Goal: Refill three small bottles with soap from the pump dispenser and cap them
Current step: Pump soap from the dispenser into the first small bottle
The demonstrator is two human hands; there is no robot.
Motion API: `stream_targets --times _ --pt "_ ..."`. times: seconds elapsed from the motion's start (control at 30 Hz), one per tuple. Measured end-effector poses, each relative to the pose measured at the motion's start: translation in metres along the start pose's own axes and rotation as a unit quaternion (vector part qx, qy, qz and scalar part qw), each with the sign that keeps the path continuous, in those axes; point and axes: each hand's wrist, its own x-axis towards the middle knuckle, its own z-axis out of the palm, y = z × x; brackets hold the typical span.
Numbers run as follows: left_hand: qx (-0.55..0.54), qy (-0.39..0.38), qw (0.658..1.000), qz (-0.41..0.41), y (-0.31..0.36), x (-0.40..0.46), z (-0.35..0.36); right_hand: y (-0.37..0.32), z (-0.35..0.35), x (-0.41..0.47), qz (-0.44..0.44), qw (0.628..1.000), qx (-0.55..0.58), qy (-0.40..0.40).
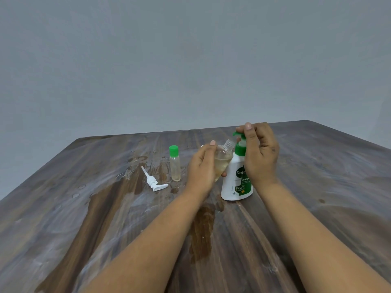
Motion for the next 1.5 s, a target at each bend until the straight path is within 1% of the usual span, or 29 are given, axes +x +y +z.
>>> stream_targets --times 0.17,0.27,0.33,0.53,0.73,0.87,1.0,1.23,1.33,1.5 --pt "0.007 0.001 1.0 0.002 0.0013 -0.0012 0.0001 0.0028 0.0005 0.0 0.001 0.999 -0.033 -0.018" --pt "0.007 -0.002 1.0 0.004 0.0023 -0.0021 0.0001 0.0027 0.0008 -0.0002 -0.006 0.999 -0.035 -0.015" --pt "0.003 -0.002 1.0 0.004 0.0029 -0.0023 0.0002 0.0019 0.0006 -0.0013 -0.011 0.999 -0.03 -0.006" --pt "0.004 -0.001 1.0 0.001 0.0027 -0.0026 0.0002 0.0001 0.0004 -0.0003 0.013 1.0 0.01 0.005" --pt "0.005 0.0 1.0 0.002 0.0037 -0.0031 0.0014 0.0004 0.0009 0.0012 0.006 1.0 -0.019 -0.007" --pt "0.003 0.0 1.0 0.0 0.0034 -0.0031 0.0006 -0.0006 0.0005 -0.0007 -0.003 1.0 -0.007 0.008" --pt "0.001 -0.001 1.0 0.0 0.002 -0.0025 0.0008 -0.0038 0.0004 -0.0007 0.018 1.0 0.012 0.009" --pt "-0.002 0.0 1.0 -0.003 0.0022 -0.0033 0.001 -0.0038 -0.0004 0.0015 0.033 0.999 -0.014 -0.021" --pt "-0.002 -0.001 1.0 -0.008 0.0035 -0.0036 0.001 -0.0034 -0.0007 -0.0002 0.019 1.0 -0.001 -0.008" --pt "0.002 0.0 1.0 -0.011 0.0046 -0.0041 0.0009 -0.0047 -0.0001 0.0001 0.036 0.999 0.018 0.019"
